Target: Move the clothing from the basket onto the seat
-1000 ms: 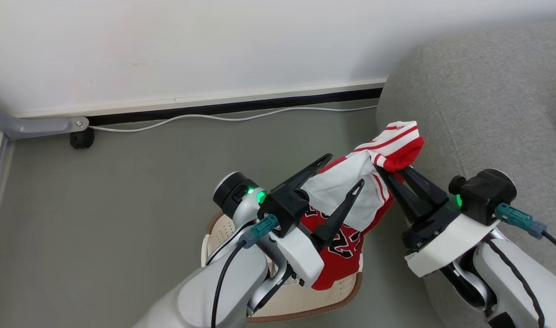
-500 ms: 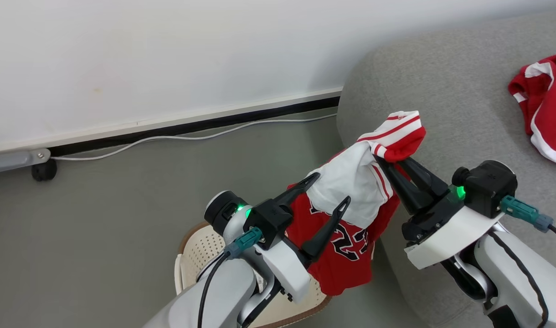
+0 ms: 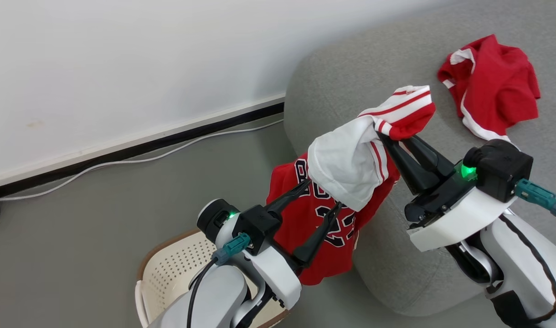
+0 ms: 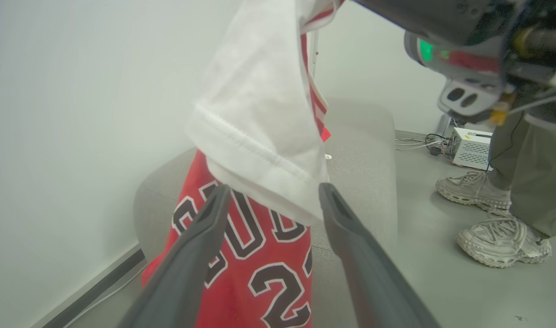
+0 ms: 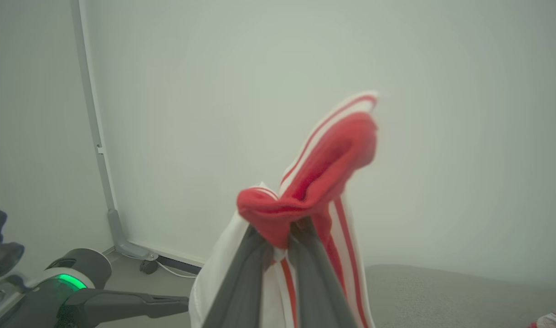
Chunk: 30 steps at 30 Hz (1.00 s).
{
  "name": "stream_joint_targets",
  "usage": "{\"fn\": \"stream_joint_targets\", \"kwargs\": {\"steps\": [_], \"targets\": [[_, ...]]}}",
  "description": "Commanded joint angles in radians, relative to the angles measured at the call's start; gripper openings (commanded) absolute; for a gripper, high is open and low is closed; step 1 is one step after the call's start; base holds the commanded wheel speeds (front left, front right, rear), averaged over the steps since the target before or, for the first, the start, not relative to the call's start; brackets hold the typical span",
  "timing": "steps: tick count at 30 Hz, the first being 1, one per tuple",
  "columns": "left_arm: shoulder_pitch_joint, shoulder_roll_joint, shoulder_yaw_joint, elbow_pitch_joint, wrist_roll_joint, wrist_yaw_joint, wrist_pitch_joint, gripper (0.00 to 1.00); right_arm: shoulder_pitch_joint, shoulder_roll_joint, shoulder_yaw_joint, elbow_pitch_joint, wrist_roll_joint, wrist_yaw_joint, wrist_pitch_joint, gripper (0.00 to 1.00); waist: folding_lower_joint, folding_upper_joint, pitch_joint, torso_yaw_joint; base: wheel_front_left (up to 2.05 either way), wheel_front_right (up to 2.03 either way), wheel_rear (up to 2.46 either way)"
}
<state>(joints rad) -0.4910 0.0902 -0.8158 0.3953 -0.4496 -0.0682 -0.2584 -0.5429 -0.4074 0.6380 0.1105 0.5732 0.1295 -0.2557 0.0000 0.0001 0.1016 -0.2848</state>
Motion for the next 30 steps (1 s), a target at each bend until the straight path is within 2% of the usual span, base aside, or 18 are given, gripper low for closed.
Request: {"fn": "stream_joint_targets", "kwargs": {"steps": [1, 10, 18, 30], "targets": [[-0.005, 0.008, 0.037, -0.026, 0.012, -0.007, -0.003, 1.00, -0.022, -0.007, -0.008, -0.029, 0.011, 0.001, -0.006, 0.00, 0.0000, -0.0001, -0.003, -0.037, 0.00, 0.00, 0.00], [-0.006, -0.005, 0.055, -0.014, 0.037, -0.031, -0.003, 1.00, -0.049, -0.016, -0.037, -0.041, 0.027, 0.001, -0.006, 0.00, 0.0000, -0.0001, -0.002, -0.159, 0.00, 0.00, 0.00], [-0.008, -0.022, 0.061, -0.001, 0.047, -0.045, -0.003, 1.00, -0.038, -0.030, -0.084, -0.054, 0.041, 0.001, -0.006, 0.00, 0.0000, -0.0001, -0.001, -0.238, 0.00, 0.00, 0.00], [-0.036, -0.038, 0.044, 0.012, 0.054, -0.055, -0.003, 1.00, 0.033, -0.102, -0.220, -0.138, 0.041, 0.001, -0.006, 0.00, 0.0000, -0.0001, 0.031, -0.261, 0.00, 0.00, 0.00]]}}
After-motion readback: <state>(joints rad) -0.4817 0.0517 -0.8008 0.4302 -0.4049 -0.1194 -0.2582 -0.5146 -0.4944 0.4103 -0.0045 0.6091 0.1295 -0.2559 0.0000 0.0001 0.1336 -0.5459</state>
